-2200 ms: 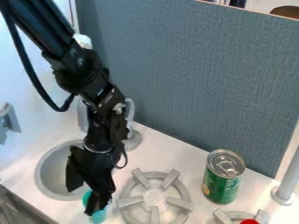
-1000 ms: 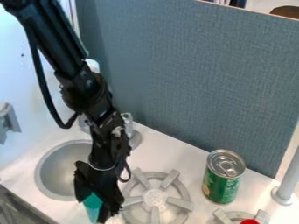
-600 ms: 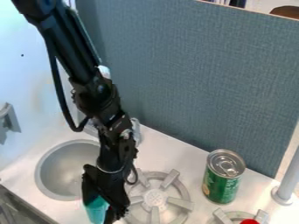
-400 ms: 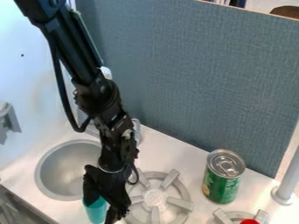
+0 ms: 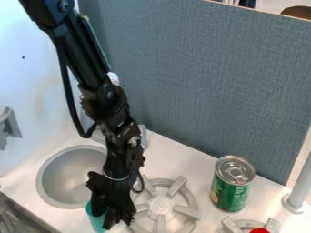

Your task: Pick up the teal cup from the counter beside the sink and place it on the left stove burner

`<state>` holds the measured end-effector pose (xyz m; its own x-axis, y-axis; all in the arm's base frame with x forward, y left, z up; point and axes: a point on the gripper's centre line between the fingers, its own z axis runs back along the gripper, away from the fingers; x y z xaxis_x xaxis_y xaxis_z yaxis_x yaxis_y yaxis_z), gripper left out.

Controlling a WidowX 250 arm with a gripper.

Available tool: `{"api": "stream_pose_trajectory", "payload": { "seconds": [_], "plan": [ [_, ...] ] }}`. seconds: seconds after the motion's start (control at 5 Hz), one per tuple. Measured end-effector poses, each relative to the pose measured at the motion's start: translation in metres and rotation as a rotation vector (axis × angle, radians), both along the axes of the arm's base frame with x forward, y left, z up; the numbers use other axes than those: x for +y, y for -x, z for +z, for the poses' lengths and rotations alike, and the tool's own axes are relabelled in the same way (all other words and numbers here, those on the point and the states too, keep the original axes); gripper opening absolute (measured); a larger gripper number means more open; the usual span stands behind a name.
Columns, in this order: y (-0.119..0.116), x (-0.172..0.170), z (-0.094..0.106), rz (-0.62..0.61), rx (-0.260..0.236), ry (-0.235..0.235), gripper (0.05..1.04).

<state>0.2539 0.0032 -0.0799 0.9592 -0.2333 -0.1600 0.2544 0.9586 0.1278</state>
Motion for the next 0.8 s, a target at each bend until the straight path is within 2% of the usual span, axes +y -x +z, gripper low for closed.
{"api": "stream_pose_trajectory", "payload": {
  "seconds": [0.2,0.4,0.6,0.8],
  "plan": [
    [0.001,0.003,0.001,0.0,0.012,-0.023,0.167],
    [0.002,0.008,0.007,-0.037,0.051,-0.052,0.103],
    [-0.011,-0.004,0.041,-0.105,-0.014,-0.035,0.1],
    [-0.021,-0.025,0.054,-0.152,-0.017,-0.009,0.101]
  ]
}}
